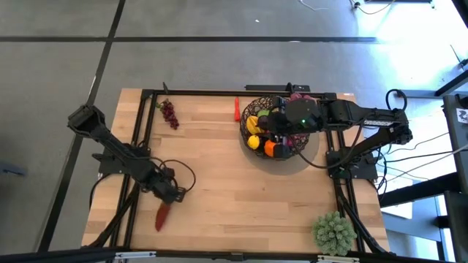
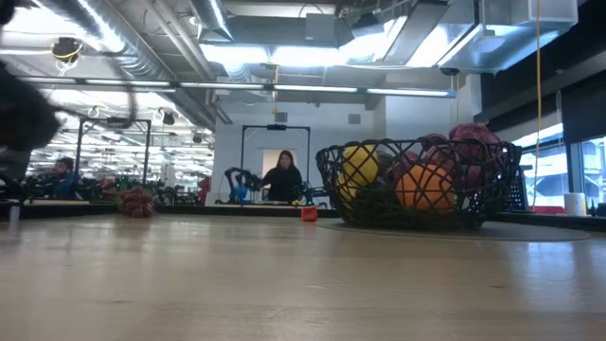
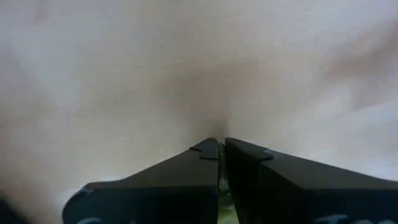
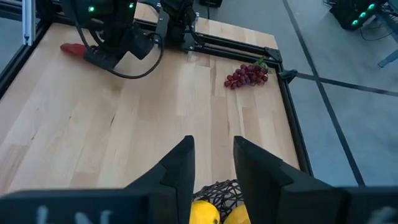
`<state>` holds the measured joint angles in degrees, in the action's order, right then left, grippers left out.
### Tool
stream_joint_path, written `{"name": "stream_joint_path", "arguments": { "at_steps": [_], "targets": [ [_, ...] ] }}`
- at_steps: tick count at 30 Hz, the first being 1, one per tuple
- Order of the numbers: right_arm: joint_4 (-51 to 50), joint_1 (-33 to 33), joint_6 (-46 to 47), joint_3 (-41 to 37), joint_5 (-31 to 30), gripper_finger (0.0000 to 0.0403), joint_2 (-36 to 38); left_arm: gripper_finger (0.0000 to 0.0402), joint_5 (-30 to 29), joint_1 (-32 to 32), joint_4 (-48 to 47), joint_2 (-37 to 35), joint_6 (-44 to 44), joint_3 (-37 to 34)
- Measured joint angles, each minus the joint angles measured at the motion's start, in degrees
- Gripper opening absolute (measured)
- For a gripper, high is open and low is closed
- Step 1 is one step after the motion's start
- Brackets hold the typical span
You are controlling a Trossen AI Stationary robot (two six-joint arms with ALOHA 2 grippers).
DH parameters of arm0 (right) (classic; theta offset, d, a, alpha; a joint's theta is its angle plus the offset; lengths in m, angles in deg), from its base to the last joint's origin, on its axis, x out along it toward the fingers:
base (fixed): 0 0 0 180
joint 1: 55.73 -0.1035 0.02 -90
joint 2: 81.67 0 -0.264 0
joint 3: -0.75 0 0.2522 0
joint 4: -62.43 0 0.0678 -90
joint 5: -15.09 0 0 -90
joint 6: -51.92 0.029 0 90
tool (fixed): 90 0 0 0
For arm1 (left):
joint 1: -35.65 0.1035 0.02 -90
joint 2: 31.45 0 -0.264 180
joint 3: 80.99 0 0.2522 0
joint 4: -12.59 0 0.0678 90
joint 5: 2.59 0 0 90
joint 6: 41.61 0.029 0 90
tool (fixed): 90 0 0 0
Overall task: Build produce basket
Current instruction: Put the red chili pepper into the black wire basket
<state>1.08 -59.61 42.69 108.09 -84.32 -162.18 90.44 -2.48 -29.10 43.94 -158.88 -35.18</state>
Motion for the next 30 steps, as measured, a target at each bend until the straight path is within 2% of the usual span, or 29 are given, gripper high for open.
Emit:
{"name": "stream_joint_path", "arguments": {
  "at_steps": [6, 11, 14, 22, 30],
  "targets": [
    [-0.4, 0.0, -0.1, 1.2, 0.0, 0.0111, 0.1, 0.0001, -6.4, 4.0, -0.4, -4.7, 10.8, 2.8],
    [-3.7, 0.0, -0.3, 2.9, -2.1, 0.0111, 0.1, 0.0001, -8.6, 11.6, -5.3, -6.7, 28.2, 8.3],
    [-7.3, 0.0, 0.3, 4.0, -4.1, 0.0111, 0.0, 0.0001, -8.7, 17.8, -8.2, -6.9, 40.8, 13.2],
    [-8.5, 0.0, 4.7, 4.5, -4.0, 0.0111, 0.2, 0.0, -10.4, 34.0, -9.1, -6.6, 70.2, 26.9],
    [-5.4, 0.0, 10.3, 4.5, -4.1, 0.0111, -0.1, 0.0, -18.4, 42.0, -3.7, -6.6, 92.6, 41.1]
  ]
}}
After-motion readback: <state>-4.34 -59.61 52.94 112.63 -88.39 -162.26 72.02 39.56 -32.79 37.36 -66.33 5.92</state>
